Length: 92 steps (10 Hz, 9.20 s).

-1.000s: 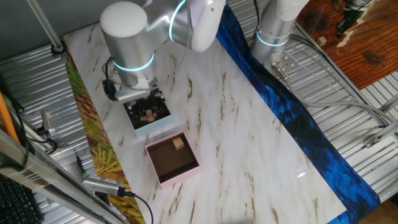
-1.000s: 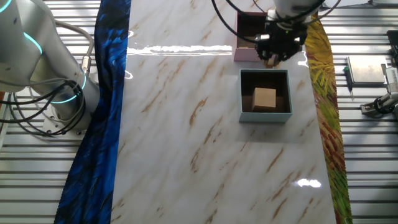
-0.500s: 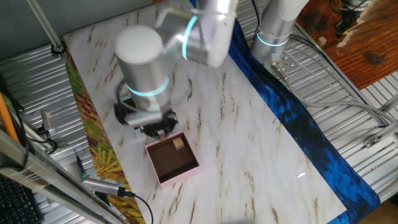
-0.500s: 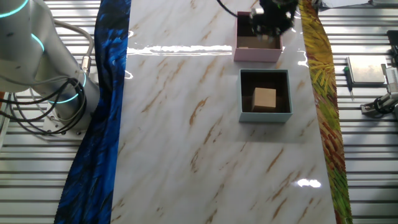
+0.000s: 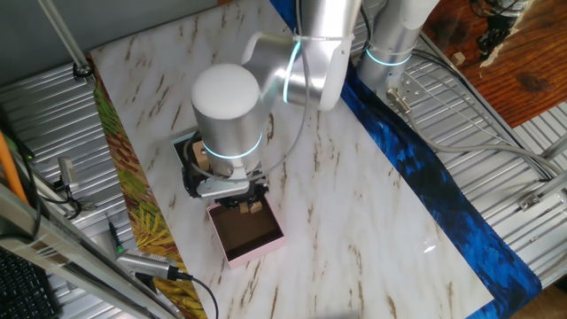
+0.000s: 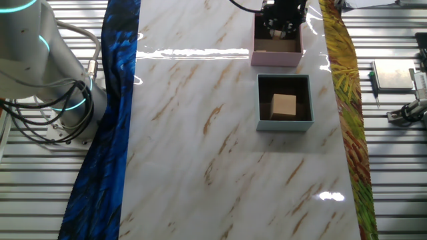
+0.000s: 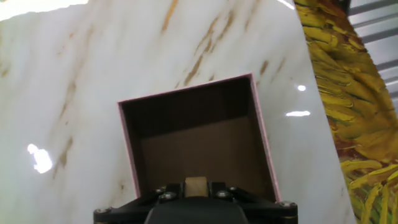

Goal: Move an object from one box to another

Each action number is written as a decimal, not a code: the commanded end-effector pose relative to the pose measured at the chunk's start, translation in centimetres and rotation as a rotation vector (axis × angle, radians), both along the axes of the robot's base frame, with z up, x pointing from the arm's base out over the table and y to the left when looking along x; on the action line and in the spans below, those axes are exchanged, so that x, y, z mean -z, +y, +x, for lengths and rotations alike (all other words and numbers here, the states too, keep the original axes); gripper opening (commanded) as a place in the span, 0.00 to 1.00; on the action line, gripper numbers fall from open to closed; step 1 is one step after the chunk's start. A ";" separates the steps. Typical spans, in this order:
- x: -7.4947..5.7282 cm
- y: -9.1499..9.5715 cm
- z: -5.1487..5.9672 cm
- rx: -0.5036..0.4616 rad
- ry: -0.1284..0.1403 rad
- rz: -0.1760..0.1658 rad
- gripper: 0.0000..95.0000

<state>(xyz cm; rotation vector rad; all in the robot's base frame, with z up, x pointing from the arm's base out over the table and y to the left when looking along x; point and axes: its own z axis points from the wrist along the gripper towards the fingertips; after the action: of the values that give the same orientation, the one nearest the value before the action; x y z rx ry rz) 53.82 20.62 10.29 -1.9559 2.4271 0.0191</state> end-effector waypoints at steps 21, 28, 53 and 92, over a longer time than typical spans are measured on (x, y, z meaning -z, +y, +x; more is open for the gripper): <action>3.9 7.1 -2.4 -0.021 -0.010 0.039 0.20; -3.3 -0.7 -0.2 -0.138 0.000 0.006 0.20; -0.8 -13.5 1.1 0.040 0.006 -0.024 0.40; 0.9 -19.4 1.8 0.056 -0.009 -0.012 0.00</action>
<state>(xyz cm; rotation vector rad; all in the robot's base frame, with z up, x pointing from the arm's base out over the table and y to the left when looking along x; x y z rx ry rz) 55.37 1.42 10.05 -1.8797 2.4851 -0.0043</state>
